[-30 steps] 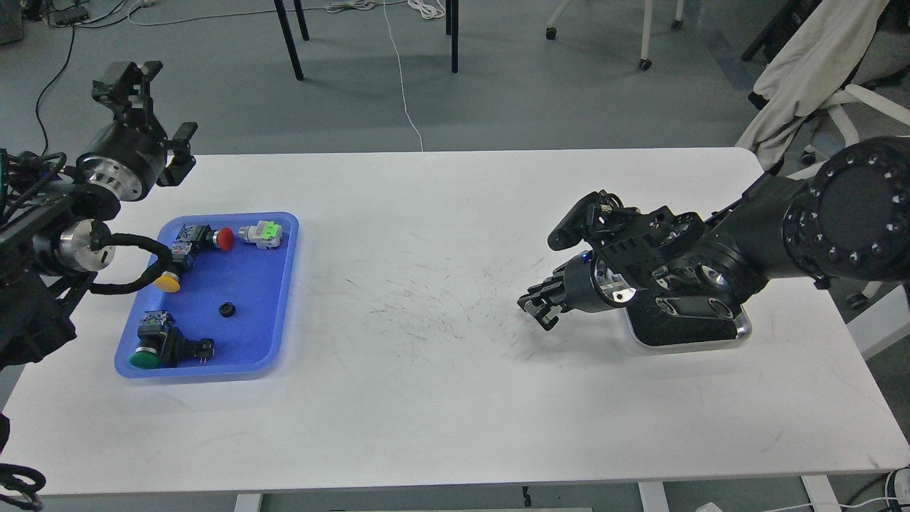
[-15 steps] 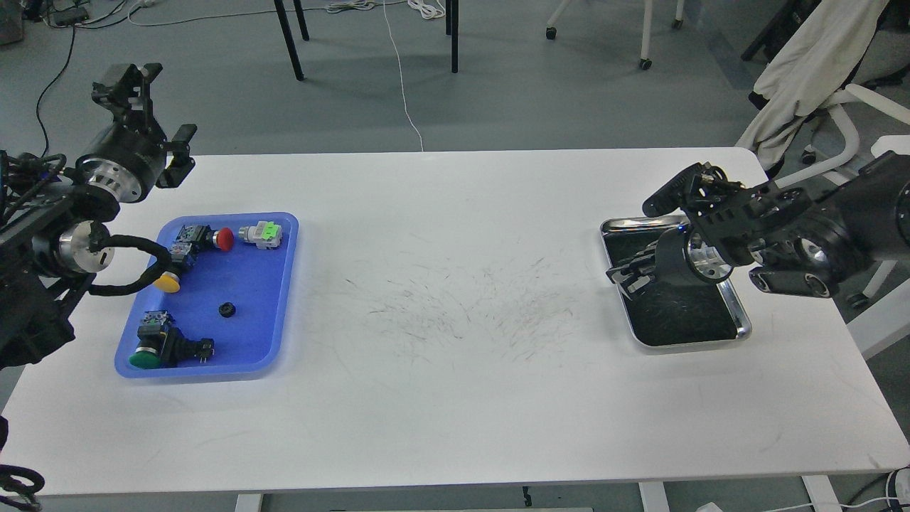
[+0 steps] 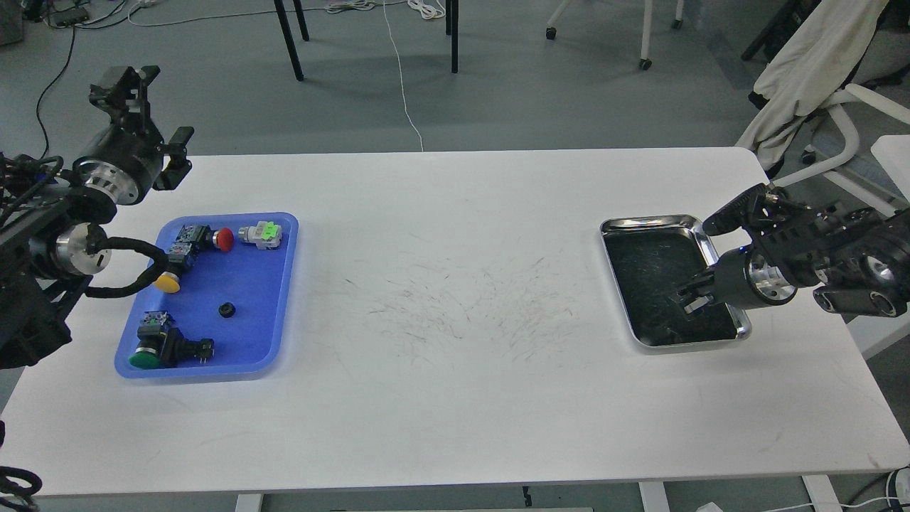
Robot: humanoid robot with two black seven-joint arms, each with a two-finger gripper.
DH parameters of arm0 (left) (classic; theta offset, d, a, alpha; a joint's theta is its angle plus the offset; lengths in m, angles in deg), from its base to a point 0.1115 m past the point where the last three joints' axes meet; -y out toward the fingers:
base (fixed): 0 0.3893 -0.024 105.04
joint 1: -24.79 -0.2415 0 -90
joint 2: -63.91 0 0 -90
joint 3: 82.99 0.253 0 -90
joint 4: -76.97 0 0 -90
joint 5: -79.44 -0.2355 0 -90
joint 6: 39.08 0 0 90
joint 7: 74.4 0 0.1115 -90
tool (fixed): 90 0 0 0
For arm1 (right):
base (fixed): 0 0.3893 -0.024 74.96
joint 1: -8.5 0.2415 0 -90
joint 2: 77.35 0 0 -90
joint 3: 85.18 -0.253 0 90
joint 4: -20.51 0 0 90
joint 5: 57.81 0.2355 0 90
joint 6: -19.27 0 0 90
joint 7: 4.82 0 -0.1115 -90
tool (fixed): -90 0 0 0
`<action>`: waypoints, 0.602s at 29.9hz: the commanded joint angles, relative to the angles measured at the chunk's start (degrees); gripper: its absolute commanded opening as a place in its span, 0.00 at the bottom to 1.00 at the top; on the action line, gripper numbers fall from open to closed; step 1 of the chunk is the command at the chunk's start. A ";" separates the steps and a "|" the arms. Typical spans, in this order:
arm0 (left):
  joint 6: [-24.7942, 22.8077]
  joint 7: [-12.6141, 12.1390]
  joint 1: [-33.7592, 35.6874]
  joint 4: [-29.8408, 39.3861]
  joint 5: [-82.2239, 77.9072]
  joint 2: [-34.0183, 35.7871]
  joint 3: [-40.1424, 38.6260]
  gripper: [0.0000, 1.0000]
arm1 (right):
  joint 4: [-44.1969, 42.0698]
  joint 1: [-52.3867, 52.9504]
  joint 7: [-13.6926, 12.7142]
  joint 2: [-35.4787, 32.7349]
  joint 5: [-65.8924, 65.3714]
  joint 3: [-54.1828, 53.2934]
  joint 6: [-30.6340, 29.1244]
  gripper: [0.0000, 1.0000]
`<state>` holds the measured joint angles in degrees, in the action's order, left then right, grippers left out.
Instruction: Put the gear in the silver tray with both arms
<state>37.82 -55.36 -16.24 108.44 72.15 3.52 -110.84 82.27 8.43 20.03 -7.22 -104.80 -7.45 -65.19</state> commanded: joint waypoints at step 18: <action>0.09 0.03 -0.45 0.00 -0.10 0.01 -0.01 0.98 | -0.06 -1.16 0.02 -0.78 0.24 -0.74 0.18 0.53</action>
<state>37.90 -55.32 -16.69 108.44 72.13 3.51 -110.86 82.16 7.05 20.03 -7.84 -104.58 -8.17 -65.02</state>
